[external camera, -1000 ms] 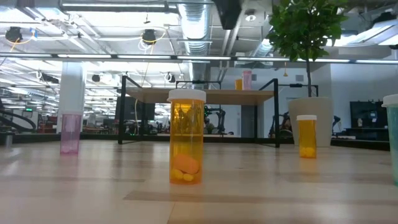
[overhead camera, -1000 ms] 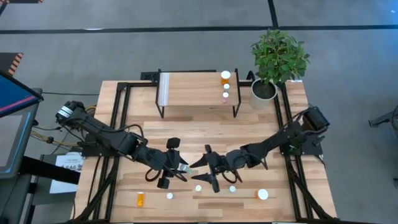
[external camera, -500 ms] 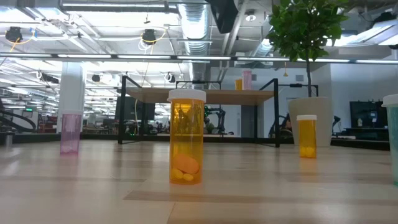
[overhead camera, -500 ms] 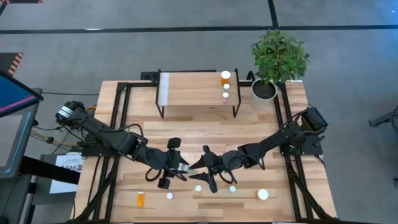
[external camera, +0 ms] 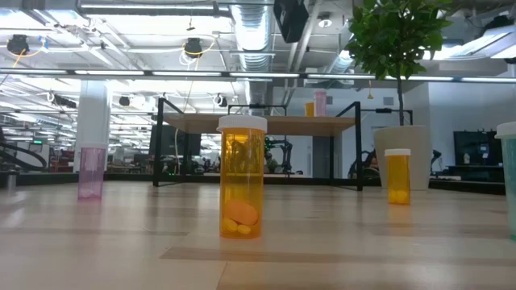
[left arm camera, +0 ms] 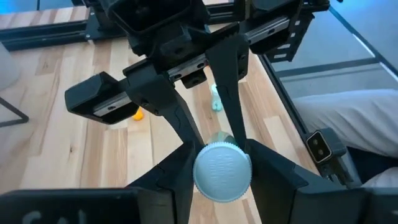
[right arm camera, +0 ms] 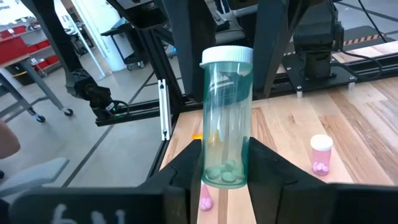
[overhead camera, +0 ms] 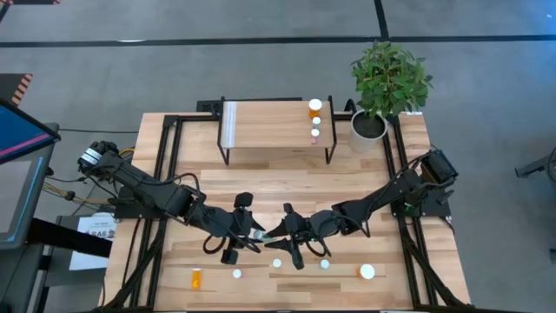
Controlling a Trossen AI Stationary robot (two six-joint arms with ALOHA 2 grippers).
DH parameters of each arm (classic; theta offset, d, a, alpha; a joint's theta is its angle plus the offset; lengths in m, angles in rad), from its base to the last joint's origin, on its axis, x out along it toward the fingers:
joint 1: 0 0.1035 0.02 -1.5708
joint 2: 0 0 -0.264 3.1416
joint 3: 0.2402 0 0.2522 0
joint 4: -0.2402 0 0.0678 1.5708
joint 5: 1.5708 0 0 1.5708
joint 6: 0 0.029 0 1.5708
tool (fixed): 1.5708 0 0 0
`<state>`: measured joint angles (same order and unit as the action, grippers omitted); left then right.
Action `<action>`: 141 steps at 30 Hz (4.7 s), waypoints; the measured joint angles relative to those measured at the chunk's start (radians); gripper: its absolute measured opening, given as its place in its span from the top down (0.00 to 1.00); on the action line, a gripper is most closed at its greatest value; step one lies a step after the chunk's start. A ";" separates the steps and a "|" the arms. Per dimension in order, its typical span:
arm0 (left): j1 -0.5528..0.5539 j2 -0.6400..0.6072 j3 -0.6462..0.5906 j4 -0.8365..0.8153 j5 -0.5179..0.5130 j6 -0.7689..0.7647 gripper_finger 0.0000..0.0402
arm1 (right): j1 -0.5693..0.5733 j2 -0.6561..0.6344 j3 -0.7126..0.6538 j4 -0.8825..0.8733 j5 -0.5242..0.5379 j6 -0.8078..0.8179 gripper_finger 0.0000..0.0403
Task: Pick and place medicine bottles onto shelf by color
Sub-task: Put the top small blue pill bottle on the shelf
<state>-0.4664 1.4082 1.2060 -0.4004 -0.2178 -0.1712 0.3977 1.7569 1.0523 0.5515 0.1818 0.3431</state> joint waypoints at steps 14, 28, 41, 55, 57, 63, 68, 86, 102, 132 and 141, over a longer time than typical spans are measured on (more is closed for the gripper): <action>-0.016 -0.049 0.000 -0.013 -0.109 -0.050 0.41 | 0.000 -0.002 0.000 0.007 0.002 -0.003 0.70; -0.236 -0.294 -0.335 0.400 -0.370 0.056 0.33 | 0.054 -0.064 -0.001 0.017 0.060 -0.101 0.70; -0.151 -0.142 -0.742 1.444 -0.305 0.091 0.33 | 0.055 -0.083 -0.001 0.113 0.312 -0.221 0.70; -0.056 0.069 -0.576 1.504 -0.186 0.097 0.33 | 0.063 -0.084 -0.001 0.090 0.318 -0.213 0.70; -0.054 0.069 -0.571 1.519 -0.187 0.115 0.33 | 0.061 -0.082 -0.001 0.071 0.318 -0.212 0.70; -0.039 0.069 -0.570 1.506 -0.193 0.119 0.33 | 0.058 -0.082 -0.002 0.074 0.318 -0.204 0.70; -0.023 0.069 -0.570 1.508 -0.189 0.116 0.33 | 0.052 -0.082 -0.002 0.075 0.318 -0.192 0.70; 0.026 0.183 -0.492 1.514 -0.178 0.133 0.35 | 0.052 -0.082 -0.002 0.063 0.318 -0.186 0.70; 0.005 0.136 -0.486 1.453 -0.163 0.164 0.53 | 0.068 -0.082 0.000 0.035 0.315 -0.176 0.70; 0.005 0.134 -0.488 1.448 -0.165 0.156 0.68 | 0.068 -0.080 -0.003 0.081 0.317 -0.210 0.70; 0.005 0.134 -0.488 1.448 -0.165 0.156 0.68 | 0.075 -0.080 -0.003 0.096 0.317 -0.222 0.70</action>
<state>-0.4614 1.5425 0.7181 1.0475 -0.3828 -0.0153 0.4725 1.6764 1.0496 0.6472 0.4992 0.1211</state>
